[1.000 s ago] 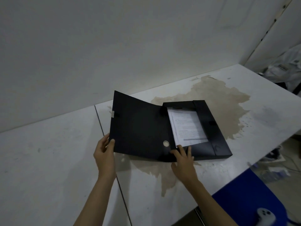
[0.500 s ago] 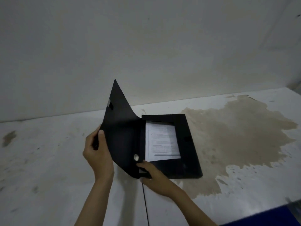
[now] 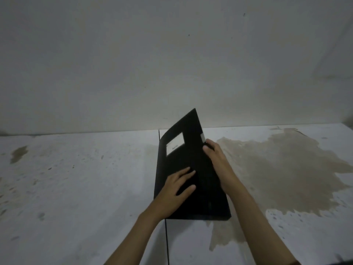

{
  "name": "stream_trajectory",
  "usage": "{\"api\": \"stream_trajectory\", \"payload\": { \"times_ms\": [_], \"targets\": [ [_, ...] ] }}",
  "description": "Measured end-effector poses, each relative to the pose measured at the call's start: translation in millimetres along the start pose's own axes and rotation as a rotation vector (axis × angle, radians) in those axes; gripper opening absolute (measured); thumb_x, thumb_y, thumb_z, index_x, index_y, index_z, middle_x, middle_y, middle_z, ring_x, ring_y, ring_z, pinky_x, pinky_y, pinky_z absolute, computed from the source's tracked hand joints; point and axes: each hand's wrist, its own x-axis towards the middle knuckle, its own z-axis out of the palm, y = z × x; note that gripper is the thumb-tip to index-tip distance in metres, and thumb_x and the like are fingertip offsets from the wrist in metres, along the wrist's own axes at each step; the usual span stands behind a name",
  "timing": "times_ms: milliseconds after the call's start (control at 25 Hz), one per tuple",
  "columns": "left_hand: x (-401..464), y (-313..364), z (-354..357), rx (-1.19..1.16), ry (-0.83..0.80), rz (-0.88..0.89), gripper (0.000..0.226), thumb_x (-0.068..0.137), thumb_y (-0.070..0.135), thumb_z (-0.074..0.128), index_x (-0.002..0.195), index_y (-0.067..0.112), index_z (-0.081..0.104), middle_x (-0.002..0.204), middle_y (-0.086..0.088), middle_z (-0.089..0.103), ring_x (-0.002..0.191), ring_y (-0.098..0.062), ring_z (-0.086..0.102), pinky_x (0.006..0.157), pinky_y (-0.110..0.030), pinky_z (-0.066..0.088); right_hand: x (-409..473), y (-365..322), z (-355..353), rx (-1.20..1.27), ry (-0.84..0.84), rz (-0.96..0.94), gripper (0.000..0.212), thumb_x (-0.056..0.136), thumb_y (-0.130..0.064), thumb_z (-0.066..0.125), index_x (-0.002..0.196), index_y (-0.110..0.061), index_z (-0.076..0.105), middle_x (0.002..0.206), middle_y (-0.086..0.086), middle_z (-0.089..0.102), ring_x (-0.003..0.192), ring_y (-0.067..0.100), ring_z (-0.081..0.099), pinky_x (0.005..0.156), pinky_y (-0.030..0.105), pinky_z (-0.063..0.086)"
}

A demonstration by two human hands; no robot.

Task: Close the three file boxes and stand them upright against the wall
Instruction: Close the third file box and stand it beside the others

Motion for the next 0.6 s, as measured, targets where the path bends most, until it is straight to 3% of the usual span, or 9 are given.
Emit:
{"api": "stream_trajectory", "payload": {
  "times_ms": [80, 200, 360, 600],
  "targets": [
    [5, -22, 8, 0.089, -0.059, -0.125, 0.049, 0.093, 0.048, 0.034, 0.141, 0.04, 0.023, 0.154, 0.017, 0.015, 0.143, -0.012, 0.01, 0.114, -0.029, 0.01, 6, 15, -21, -0.143, 0.003, 0.046, 0.054, 0.09, -0.029, 0.055, 0.138, -0.028, 0.031, 0.143, 0.005, 0.042, 0.12, 0.025, 0.051, 0.101, 0.048, 0.045],
    [11, -50, 14, 0.341, -0.179, -0.216, 0.055, 0.097, 0.042, 0.029, 0.146, 0.032, 0.007, 0.159, 0.005, -0.003, 0.146, -0.018, -0.005, 0.118, -0.036, 0.004, 9, 51, -38, -0.39, 0.013, 0.087, 0.063, 0.09, -0.019, 0.055, 0.144, -0.021, 0.022, 0.15, 0.007, 0.029, 0.13, 0.025, 0.04, 0.105, 0.036, 0.039],
    [9, -70, 20, 0.56, -0.265, -0.207, 0.062, 0.096, 0.044, 0.026, 0.145, 0.029, -0.008, 0.157, 0.003, -0.018, 0.144, -0.02, -0.018, 0.117, -0.041, -0.005, 6, 106, -43, -0.646, 0.029, 0.17, 0.067, 0.09, -0.02, 0.055, 0.146, -0.02, 0.017, 0.152, 0.014, 0.022, 0.137, 0.028, 0.029, 0.112, 0.041, 0.029],
    [3, -81, 31, 0.704, -0.217, -0.193, 0.065, 0.096, 0.047, 0.02, 0.14, 0.02, -0.02, 0.154, 0.0, -0.025, 0.142, -0.024, -0.023, 0.115, -0.041, -0.013, 2, 141, -28, -0.719, 0.125, 0.225, 0.067, 0.092, -0.028, 0.048, 0.146, -0.025, 0.009, 0.157, 0.014, 0.004, 0.141, 0.032, 0.02, 0.113, 0.052, 0.025]
  ]
}}
